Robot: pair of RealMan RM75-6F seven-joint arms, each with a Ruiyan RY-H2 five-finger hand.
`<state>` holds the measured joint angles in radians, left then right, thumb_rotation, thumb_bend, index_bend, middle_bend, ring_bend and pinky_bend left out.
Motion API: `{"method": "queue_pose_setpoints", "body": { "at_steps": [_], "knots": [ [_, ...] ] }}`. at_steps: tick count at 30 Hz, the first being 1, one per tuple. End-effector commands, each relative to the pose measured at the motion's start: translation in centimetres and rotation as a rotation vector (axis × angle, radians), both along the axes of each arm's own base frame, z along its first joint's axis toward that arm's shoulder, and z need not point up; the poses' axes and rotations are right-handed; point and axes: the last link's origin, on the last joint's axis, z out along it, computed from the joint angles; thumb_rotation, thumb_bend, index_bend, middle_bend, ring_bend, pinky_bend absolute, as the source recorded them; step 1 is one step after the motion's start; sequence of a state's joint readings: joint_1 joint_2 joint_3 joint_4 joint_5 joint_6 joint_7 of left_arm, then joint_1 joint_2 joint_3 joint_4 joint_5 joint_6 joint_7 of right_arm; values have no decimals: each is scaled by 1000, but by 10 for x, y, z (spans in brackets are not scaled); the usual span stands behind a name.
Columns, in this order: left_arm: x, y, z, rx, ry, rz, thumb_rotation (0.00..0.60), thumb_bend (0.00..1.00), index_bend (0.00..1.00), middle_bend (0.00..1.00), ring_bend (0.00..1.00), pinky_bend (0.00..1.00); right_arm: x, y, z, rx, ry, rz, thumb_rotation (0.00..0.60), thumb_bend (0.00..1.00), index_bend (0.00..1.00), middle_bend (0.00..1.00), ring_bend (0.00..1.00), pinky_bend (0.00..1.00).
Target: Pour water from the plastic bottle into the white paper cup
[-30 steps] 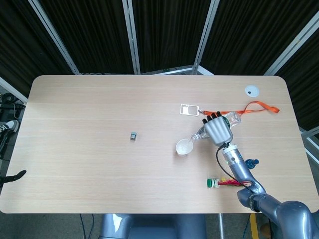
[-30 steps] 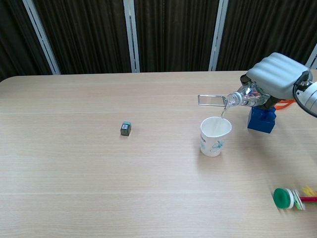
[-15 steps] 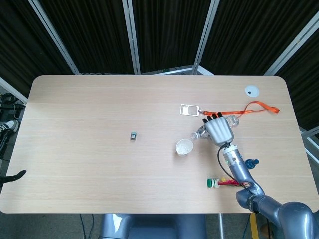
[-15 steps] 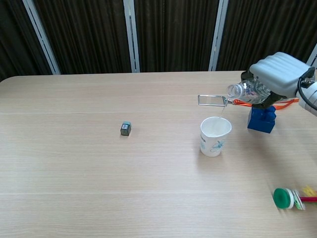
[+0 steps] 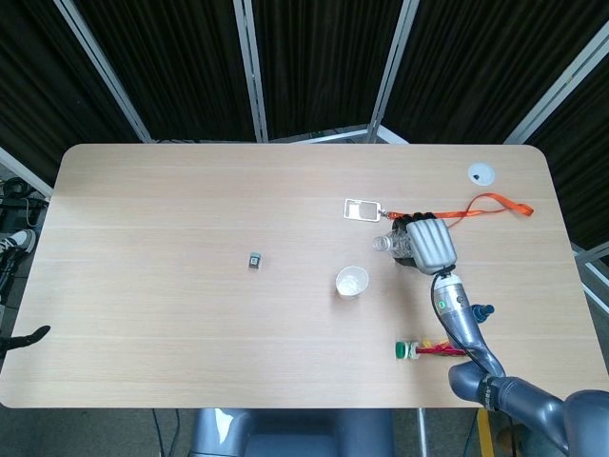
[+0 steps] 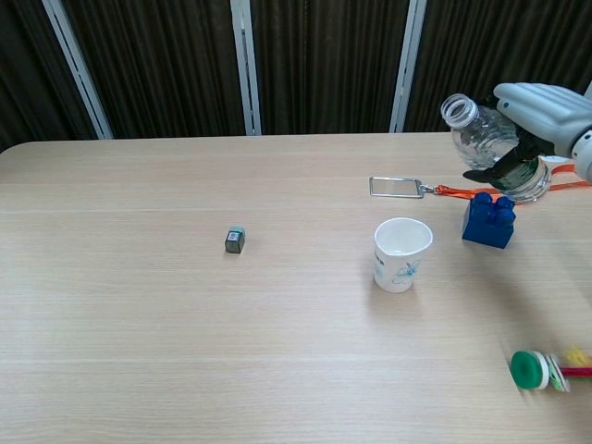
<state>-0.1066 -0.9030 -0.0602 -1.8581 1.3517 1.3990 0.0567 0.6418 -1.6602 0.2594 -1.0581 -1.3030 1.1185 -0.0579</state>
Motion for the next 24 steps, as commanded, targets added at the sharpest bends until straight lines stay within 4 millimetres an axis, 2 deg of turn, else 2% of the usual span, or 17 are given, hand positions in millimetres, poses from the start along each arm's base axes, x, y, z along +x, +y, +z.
{"method": "queue_pose_setpoints", "body": {
  "at_steps": [1,11,24],
  "knots": [
    [0,0,0,0,0,0,600,18,0,0,0,0,-4,2,10,23,-116,-56,600,472,549,621,530,498],
    [1,-1,-1,-6,0,-3,600,18,0,0,0,0,-10,23,20,149,-489,-158,600,508,555,628,533,498],
    [1,-1,-2,-7,0,-2,600,19,0,0,0,0,-22,42,7,188,-638,-154,600,520,556,630,536,498]
  ]
}}
